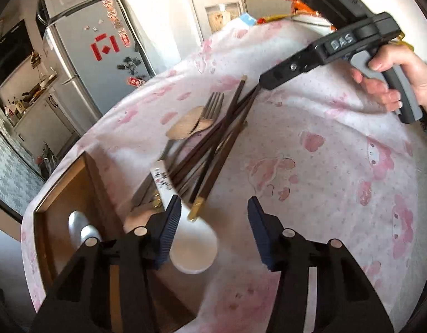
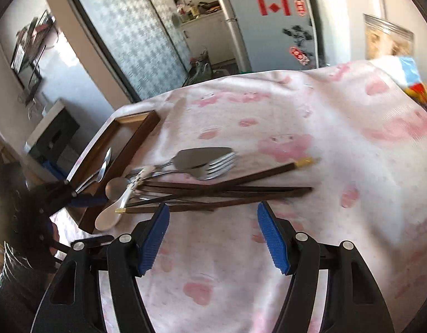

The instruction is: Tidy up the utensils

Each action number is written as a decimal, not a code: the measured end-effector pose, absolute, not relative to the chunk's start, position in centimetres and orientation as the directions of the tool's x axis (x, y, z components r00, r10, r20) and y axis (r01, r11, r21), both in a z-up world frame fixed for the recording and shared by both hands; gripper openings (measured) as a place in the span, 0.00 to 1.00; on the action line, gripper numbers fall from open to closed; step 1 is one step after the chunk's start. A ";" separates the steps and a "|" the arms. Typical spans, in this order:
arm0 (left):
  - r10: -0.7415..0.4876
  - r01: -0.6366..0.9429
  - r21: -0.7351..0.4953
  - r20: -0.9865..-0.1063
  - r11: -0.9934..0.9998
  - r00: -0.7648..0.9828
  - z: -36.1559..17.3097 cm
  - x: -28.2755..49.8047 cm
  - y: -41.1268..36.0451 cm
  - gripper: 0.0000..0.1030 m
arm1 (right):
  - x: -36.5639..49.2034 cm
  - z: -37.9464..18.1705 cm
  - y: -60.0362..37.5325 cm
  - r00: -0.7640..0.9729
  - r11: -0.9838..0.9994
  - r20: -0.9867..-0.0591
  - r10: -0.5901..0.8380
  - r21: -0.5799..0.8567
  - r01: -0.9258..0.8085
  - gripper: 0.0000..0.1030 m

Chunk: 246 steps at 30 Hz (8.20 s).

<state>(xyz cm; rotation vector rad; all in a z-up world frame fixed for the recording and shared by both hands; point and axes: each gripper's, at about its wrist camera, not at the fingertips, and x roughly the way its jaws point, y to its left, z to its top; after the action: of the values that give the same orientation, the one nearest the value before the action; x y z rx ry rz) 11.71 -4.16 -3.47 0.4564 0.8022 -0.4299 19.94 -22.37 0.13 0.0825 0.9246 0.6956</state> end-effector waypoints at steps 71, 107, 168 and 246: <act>-0.150 0.370 0.135 -0.748 0.919 0.647 -0.5 6.2 7.6 0.08 | 22.1 1.1 -2.7 0.323 0.696 -0.643 0.694 0.486 -0.529 0.21; -0.165 0.343 0.119 -0.703 0.932 0.692 -0.5 7.1 6.3 0.70 | 20.1 3.0 -16.8 0.459 0.801 -0.672 0.582 0.376 -0.466 0.48; -0.337 0.517 0.023 -0.734 0.856 0.590 -1.9 11.6 -5.8 0.05 | 23.8 -3.1 -19.8 0.374 0.777 -0.681 0.629 0.564 -0.280 0.49; -0.192 0.433 0.140 -0.747 0.891 0.637 -3.2 10.4 -1.4 0.66 | 22.5 -1.3 -18.5 0.443 0.790 -0.656 0.611 0.467 -0.397 0.48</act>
<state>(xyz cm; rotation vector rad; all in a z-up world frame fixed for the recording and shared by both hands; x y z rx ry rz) 10.35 -1.38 -3.24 0.3219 0.8063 -0.3636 22.52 -18.48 -1.29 0.2602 0.9181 0.6336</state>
